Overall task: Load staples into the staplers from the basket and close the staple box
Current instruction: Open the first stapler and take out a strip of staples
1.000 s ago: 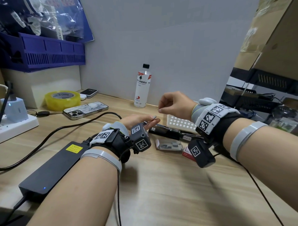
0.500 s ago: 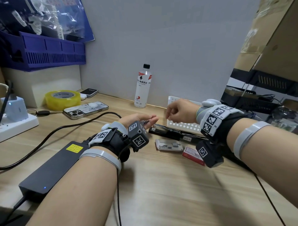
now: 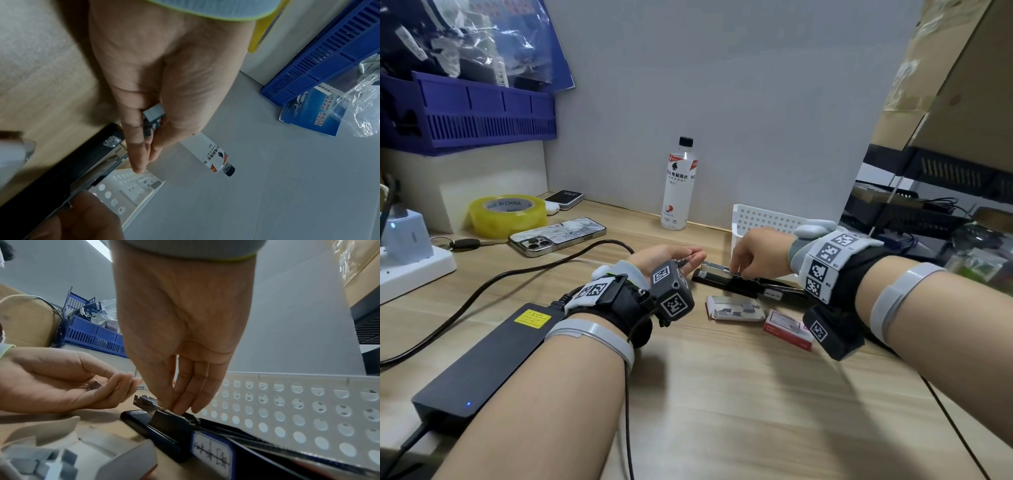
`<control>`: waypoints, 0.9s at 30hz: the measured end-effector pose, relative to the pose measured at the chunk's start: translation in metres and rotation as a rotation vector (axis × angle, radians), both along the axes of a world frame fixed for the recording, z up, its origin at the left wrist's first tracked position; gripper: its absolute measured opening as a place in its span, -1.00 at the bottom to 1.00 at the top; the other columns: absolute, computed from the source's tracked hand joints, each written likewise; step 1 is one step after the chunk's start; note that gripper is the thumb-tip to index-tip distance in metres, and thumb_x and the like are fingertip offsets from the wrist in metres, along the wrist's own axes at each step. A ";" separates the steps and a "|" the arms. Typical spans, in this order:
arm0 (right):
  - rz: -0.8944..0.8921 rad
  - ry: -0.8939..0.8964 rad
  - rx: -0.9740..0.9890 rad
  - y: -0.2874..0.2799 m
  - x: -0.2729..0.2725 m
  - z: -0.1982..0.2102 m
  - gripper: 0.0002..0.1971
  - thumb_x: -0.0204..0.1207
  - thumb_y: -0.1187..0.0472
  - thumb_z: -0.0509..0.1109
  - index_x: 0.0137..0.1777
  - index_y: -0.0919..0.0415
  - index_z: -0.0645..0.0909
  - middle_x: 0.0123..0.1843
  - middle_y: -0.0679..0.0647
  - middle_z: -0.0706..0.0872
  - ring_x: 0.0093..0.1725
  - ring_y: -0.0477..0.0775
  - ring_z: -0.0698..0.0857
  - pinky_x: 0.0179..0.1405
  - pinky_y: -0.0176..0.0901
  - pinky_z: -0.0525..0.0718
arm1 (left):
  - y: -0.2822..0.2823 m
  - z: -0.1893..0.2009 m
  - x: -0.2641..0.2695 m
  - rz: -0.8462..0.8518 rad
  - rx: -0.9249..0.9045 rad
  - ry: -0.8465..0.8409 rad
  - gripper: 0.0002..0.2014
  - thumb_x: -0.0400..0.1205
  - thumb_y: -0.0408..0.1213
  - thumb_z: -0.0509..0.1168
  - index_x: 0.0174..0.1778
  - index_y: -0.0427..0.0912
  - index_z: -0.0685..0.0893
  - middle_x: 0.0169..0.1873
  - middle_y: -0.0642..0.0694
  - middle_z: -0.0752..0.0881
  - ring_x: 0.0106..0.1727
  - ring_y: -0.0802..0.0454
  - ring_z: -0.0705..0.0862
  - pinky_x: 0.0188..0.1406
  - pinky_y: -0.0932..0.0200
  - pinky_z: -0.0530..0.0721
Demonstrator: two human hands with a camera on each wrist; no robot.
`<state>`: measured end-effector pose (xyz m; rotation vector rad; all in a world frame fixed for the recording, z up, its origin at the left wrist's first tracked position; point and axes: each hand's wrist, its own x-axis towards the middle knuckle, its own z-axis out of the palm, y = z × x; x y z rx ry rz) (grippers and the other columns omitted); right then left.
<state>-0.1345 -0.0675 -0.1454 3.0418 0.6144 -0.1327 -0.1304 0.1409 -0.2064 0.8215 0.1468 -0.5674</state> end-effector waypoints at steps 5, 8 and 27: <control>0.003 -0.052 0.173 -0.003 0.004 0.003 -0.95 0.48 0.17 0.58 -0.12 -0.02 0.80 -0.40 -0.18 0.67 -0.37 -0.22 0.64 -0.31 -0.33 0.49 | -0.001 -0.001 0.003 -0.008 0.008 0.003 -0.76 0.67 -0.47 0.28 0.24 -0.42 0.68 0.21 -0.32 0.71 0.31 0.04 0.70 0.11 0.09 0.73; -0.001 -0.035 0.385 -0.002 0.006 0.007 -0.96 0.48 0.17 0.60 -0.14 0.08 0.80 -0.42 -0.11 0.72 -0.36 -0.09 0.76 -0.22 -0.19 0.73 | -0.004 -0.001 0.006 -0.102 0.074 -0.066 -0.83 0.64 -0.40 0.33 0.08 -0.39 0.73 -0.14 -0.18 0.75 -0.19 0.13 0.74 -0.17 0.35 0.76; -0.011 0.033 0.480 0.020 0.005 0.006 -0.93 0.49 0.27 0.55 -0.07 0.18 0.74 -0.23 0.05 0.89 -0.18 0.02 0.88 -0.05 0.03 0.88 | -0.009 -0.005 0.012 -0.144 0.163 -0.206 -0.90 0.67 -0.34 0.32 -0.08 -0.30 0.70 -0.30 -0.08 0.67 -0.33 0.20 0.57 -0.49 0.49 0.62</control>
